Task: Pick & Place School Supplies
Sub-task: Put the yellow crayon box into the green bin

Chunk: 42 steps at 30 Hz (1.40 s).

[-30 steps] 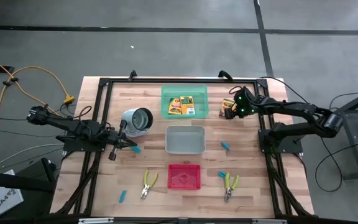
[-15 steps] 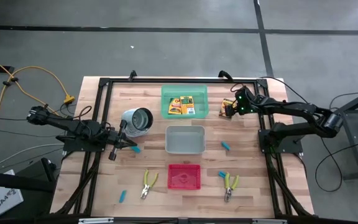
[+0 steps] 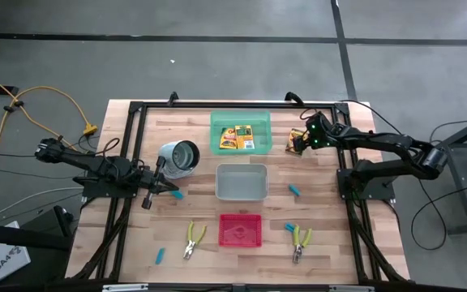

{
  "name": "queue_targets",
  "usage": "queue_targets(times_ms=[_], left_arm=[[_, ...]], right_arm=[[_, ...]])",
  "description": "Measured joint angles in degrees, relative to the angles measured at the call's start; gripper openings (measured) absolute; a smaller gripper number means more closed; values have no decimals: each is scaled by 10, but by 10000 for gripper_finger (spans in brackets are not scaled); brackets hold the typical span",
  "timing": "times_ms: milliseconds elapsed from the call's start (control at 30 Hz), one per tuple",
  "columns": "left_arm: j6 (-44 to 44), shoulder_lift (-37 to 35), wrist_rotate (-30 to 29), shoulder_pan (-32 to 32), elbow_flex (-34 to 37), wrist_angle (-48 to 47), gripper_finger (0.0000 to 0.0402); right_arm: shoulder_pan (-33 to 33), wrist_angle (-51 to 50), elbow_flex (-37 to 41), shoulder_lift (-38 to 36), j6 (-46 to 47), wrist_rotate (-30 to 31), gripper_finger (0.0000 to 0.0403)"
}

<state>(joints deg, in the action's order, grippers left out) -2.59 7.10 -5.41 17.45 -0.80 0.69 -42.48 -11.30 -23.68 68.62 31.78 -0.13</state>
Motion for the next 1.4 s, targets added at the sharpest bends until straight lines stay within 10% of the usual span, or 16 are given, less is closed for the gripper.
queue_targets(times_ms=[1400], left_arm=[[141, 0, 8, 0, 0, 99, 1]], right_arm=[[7, 4, 0, 0, -43, 15, 290]])
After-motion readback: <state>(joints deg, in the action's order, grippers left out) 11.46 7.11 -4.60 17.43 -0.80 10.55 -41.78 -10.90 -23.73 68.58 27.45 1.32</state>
